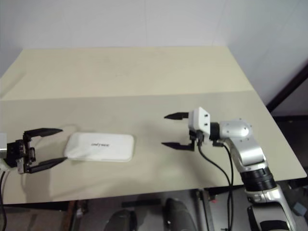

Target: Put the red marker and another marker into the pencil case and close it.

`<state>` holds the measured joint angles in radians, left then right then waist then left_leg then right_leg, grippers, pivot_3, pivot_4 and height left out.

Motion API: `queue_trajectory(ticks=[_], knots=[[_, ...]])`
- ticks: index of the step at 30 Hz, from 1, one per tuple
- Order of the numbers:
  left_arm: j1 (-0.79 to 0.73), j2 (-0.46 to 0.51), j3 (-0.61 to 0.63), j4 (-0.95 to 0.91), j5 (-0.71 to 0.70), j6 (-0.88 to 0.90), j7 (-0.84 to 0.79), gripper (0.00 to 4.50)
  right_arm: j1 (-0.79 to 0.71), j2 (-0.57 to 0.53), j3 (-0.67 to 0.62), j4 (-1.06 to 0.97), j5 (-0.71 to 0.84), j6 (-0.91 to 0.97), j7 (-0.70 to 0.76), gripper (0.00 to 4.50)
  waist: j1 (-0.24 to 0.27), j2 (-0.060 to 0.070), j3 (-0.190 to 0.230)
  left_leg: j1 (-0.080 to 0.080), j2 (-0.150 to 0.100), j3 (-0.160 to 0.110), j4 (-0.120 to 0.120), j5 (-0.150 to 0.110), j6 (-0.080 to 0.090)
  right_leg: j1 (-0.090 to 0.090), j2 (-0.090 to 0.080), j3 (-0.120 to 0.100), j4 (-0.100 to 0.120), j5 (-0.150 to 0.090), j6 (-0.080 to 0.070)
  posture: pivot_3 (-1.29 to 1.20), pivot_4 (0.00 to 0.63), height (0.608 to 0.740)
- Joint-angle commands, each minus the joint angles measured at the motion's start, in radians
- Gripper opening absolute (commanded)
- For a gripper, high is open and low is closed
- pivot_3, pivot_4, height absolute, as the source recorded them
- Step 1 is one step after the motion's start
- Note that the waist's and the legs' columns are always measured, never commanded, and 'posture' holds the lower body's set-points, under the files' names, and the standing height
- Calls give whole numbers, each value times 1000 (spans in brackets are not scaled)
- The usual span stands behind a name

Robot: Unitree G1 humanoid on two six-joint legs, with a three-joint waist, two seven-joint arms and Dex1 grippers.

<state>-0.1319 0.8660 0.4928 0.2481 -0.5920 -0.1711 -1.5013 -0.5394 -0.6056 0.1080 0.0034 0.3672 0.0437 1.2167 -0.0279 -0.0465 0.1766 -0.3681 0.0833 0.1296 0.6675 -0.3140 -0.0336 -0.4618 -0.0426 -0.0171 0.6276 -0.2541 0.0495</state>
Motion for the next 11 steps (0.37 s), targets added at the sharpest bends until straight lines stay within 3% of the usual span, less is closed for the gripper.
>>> queue_trajectory(ticks=[1, 11], knots=[[-38, 9, -18, 8, -35, -9, -80, 4466, -23, -18, -31, -1, -6, -25, 5, 4500, 2, 0, 0, 0, 0, 0, 0, 0, 0, 0, 0, 0, 0, 0, 0, 0, 150, 740], [-80, 14, -65, 20, -66, 41, -57, 4466, 63, -4, -49, -122, -5, 12, -96, 4500, -1, 0, 0, -1, 0, 0, 0, 0, 0, 0, 0, 0, 0, 0, 0, 0, 150, 740]])
